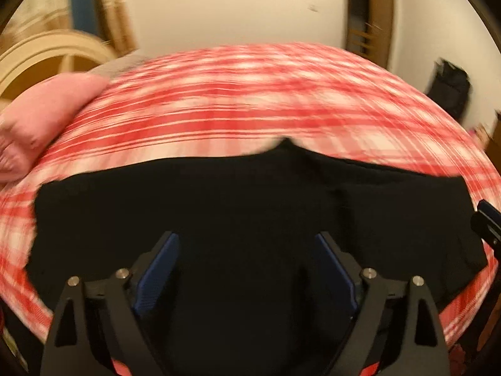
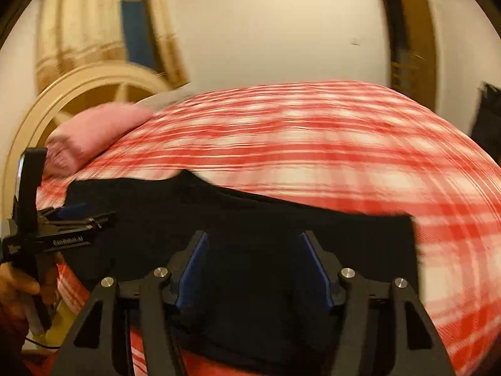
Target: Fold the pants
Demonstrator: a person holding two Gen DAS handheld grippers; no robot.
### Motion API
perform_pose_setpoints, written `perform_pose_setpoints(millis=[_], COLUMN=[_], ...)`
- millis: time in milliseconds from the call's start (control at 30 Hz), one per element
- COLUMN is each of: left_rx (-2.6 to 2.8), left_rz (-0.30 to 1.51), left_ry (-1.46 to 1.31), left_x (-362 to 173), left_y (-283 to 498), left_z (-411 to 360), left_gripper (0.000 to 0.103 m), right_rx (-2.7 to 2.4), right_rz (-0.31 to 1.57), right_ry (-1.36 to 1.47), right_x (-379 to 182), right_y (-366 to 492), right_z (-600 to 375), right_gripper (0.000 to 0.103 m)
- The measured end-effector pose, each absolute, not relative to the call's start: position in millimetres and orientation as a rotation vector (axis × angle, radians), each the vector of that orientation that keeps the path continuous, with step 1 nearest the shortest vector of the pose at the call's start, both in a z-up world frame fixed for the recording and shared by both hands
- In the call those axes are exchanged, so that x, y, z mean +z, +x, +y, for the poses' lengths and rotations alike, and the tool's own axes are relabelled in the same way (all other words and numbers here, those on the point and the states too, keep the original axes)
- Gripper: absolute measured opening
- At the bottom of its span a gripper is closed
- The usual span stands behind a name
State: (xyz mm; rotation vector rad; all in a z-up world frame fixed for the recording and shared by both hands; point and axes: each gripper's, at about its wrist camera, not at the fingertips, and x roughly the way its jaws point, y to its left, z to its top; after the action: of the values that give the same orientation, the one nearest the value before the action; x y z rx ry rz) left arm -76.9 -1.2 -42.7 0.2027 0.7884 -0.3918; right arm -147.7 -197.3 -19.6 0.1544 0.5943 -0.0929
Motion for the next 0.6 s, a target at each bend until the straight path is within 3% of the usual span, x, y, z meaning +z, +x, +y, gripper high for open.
perform_pose_setpoints(millis=[200, 333, 600], left_rx=[-0.067, 0.102, 0.038], left_rz=[0.749, 0.785, 0.889], left_ry=[0.069, -0.007, -0.308], left_x=[-35.7, -45.6, -80.6], left_y=[-55.1, -43.5, -34.1], left_z=[111.6, 165.5, 195.0], left_gripper=[0.101, 0.101, 0.101], right_rx=[0.062, 0.090, 0.089], right_rz=[0.589, 0.628, 0.714], right_ry=[0.078, 0.029, -0.050], right_x=[-19.7, -41.6, -72.2], right_y=[-90.9, -71.6, -66.4], right_z=[-130.7, -100.2, -82.1], right_gripper=[0.062, 0.062, 0.063])
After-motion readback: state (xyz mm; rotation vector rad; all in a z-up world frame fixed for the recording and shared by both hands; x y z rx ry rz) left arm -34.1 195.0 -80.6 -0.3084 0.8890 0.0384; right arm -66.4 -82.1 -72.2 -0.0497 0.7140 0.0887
